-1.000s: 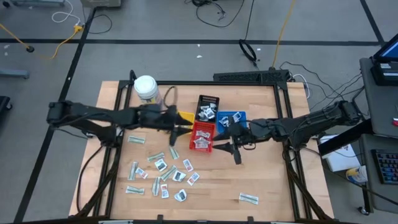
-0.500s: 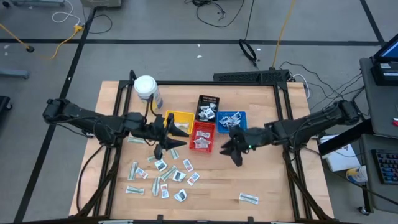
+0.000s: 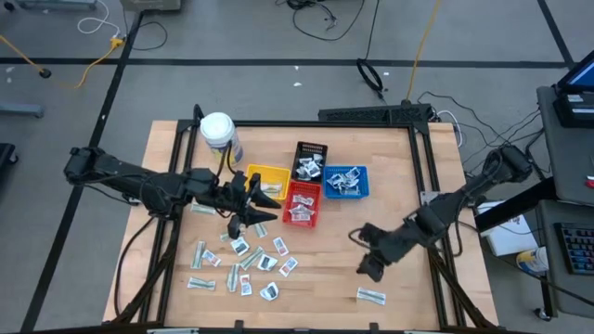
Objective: Pick & Place First Aid Supplies
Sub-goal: Put the bandage pack into the yellow bin
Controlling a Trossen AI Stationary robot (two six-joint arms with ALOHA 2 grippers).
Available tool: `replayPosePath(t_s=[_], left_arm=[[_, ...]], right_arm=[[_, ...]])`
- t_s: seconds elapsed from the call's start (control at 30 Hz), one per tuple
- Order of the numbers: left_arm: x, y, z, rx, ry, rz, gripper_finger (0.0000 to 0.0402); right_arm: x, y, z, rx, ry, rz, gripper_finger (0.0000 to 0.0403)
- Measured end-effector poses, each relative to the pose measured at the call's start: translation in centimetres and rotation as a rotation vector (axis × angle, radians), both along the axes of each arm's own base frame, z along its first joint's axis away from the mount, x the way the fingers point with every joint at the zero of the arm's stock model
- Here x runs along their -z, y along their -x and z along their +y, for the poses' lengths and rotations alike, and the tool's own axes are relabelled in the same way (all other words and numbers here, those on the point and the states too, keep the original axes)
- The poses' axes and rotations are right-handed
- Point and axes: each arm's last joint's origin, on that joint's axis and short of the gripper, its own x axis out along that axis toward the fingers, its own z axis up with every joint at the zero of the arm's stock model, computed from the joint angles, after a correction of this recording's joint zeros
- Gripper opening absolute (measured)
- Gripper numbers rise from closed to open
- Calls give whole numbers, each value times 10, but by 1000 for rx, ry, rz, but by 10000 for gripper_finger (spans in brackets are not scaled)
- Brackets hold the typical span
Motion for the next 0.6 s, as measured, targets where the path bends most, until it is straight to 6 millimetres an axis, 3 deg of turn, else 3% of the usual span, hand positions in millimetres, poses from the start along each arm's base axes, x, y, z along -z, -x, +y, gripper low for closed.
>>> replayPosePath(t_s=[0.23, 0.4, 0.6], left_arm=[[2, 0, -1, 20, -3, 16, 161], [2, 0, -1, 44, -8, 20, 161], [4, 0, -1, 46, -5, 43, 161]], right_arm=[[2, 13, 28, -29, -104, 223, 137], [-17, 12, 40, -73, 22, 321, 137], [-20, -2, 58, -117, 207, 397, 137]])
